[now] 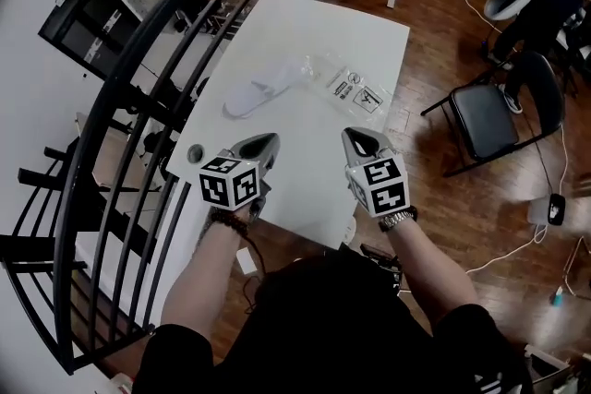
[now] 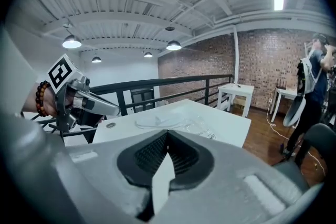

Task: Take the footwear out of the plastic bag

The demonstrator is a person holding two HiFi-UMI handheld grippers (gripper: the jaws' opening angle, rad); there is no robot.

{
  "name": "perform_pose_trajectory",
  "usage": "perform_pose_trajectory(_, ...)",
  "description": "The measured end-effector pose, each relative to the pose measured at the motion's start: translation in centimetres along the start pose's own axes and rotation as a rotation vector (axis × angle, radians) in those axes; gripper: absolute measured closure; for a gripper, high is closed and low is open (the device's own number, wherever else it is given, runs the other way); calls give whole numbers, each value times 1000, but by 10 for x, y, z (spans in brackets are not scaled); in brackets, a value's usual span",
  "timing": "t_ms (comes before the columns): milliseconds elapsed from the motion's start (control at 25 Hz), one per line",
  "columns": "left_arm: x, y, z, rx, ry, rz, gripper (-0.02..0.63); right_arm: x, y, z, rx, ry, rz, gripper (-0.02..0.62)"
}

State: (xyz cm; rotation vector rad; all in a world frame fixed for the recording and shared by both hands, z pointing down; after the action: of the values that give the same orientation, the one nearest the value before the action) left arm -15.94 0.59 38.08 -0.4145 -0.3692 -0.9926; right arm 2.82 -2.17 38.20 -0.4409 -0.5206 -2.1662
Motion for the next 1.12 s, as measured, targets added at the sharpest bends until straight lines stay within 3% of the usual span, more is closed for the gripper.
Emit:
perform_pose_trajectory(240,-30,30,-12,159,43,36,591,-24,-53,-5,-16,57,15,603)
perform_pose_trajectory(520,-61,57,-15,280,85,69,591,-50,-99,-8,-47,111,13,603)
perform_pose_trajectory(1120,-91,76,1,352,112,94,591,-75,-135,3,-63,155,47,604)
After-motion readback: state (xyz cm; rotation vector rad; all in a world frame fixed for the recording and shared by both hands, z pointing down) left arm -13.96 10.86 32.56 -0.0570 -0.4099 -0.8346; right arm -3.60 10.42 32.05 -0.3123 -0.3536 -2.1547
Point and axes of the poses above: the fingertips, and each gripper's own axes: x forward along the fingers, y to its right, z out of its underside, the point moved 5 cm from there along -x, backward along the fingers, and after that the axes turned 12 degrees about x, right-handed, at the moved point
